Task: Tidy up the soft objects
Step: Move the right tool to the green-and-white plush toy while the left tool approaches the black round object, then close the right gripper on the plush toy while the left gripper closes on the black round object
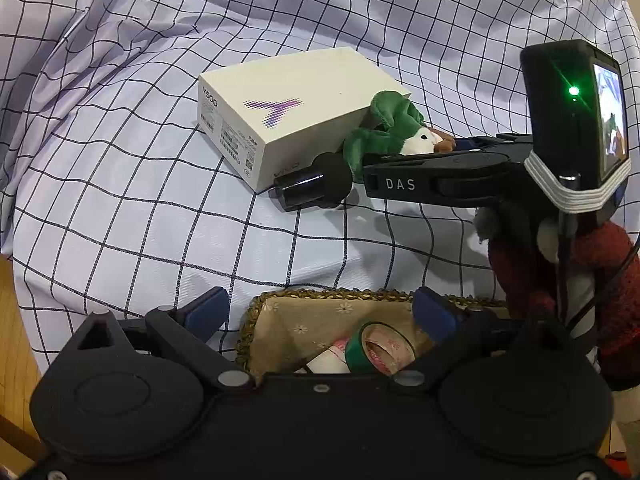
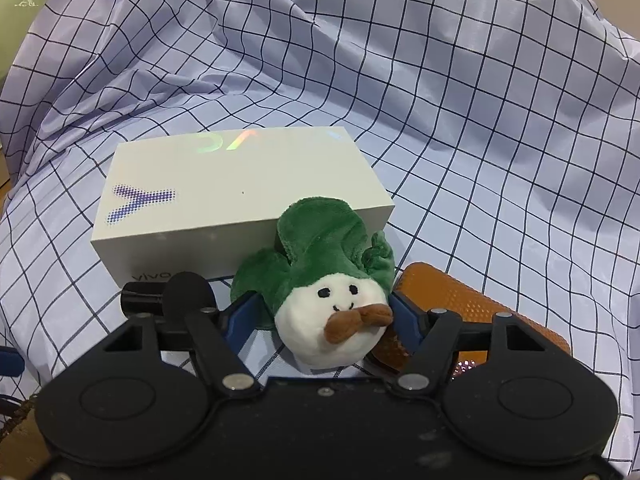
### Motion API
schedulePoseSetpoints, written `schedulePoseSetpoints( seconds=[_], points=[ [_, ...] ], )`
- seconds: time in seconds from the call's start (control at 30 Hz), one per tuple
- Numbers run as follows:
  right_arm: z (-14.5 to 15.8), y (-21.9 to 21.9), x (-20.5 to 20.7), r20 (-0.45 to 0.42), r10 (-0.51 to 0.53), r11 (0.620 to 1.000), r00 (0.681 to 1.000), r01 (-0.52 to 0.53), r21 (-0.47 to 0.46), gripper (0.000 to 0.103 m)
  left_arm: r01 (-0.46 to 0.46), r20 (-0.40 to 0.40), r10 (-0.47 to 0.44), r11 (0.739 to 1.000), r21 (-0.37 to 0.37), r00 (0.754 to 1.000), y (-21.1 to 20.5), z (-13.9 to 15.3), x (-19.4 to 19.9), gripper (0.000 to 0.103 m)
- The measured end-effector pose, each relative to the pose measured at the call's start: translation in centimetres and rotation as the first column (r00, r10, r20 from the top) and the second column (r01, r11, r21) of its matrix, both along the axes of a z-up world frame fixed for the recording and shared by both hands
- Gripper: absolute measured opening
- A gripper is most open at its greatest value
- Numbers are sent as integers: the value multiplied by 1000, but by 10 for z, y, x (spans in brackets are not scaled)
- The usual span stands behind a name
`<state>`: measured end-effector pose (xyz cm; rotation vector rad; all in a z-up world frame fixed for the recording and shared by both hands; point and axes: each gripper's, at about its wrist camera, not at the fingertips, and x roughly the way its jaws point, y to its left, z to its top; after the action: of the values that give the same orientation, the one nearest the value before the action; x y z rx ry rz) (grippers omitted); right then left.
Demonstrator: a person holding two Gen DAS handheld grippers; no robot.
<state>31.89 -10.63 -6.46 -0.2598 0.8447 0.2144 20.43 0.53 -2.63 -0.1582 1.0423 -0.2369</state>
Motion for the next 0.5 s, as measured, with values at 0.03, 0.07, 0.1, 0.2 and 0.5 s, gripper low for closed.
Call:
schedulePoseSetpoints(
  seconds=[0.03,0.07,0.1,0.2,0.5],
  points=[
    [0,0,0,0,0,1000,1000,0,-1,66,0,0,0,1000,0,1000,0,0,0,95],
    [-1,0,0,2,1,1000,1000,-1,-4,65,0,1,0,1000,0,1000,0,0,0,95],
    [-1,0,0,2,2,1000,1000,-2,-5,65,0,1,0,1000,1,1000,0,0,0,95],
    [-1,0,0,3,0,1000,1000,0,-5,61,-3,2,3,1000,5,1000,0,1,-1,95],
    [11,-7,-9,21,-18,999,1000,17,36,55,-10,11,10,1000,15,1000,0,4,-2,95]
  ],
)
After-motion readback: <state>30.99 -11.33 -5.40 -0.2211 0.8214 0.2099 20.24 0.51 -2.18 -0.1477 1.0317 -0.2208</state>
